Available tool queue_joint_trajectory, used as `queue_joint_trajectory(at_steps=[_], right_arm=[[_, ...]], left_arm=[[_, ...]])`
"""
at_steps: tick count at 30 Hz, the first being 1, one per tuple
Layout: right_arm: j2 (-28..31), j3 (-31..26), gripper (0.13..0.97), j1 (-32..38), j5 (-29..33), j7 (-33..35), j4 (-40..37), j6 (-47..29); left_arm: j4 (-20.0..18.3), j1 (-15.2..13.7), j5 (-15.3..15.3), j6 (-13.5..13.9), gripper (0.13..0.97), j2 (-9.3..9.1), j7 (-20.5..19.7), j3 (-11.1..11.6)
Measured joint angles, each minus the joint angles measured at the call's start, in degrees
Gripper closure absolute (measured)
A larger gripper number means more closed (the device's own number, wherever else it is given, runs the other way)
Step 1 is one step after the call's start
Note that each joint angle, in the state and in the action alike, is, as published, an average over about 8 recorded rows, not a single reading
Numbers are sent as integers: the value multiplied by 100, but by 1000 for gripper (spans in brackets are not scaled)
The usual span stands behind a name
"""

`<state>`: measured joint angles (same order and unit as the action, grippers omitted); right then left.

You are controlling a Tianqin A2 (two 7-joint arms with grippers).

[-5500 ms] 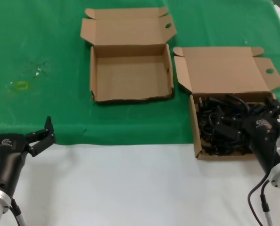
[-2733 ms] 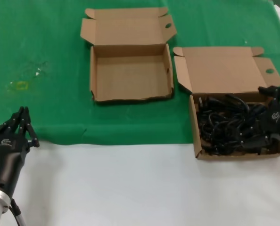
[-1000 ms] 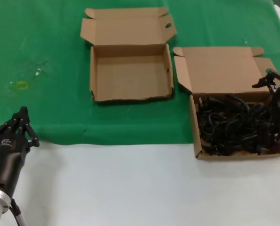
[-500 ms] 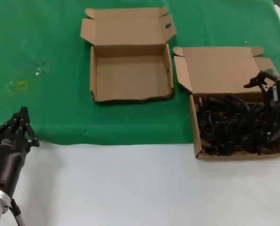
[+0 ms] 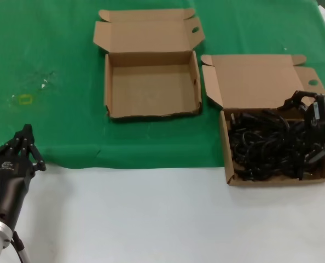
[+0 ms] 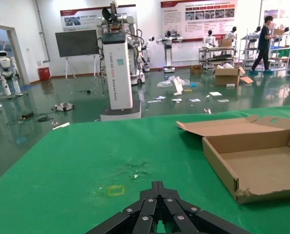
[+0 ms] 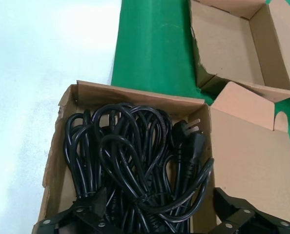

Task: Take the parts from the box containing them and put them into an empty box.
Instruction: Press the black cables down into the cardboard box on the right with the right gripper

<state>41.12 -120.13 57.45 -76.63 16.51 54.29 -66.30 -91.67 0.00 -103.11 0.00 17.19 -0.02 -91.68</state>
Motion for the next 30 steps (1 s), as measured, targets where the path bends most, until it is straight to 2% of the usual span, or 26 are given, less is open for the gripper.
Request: queue_joint_trajectory(at_steps=[5,13,14,22,30], right_arm=[[-12,5,283,-6,-9,16,-44,-10],[-4,52,467,-46,-48,13,6,27],[3,59,467,-54,-51,7,25,32],[89,119,683,-151,-81,-70,219,77],[216,184,812,-304,-120,-157,417,108]], left_arm=[[0,0,0,0,953,0,0,0],[0,0,0,0,953,0,0,0],[0,0,0,0,953,0,0,0],[0,0,0,0,953,0,0,0],[0,0,0,0,953,0,0,0]])
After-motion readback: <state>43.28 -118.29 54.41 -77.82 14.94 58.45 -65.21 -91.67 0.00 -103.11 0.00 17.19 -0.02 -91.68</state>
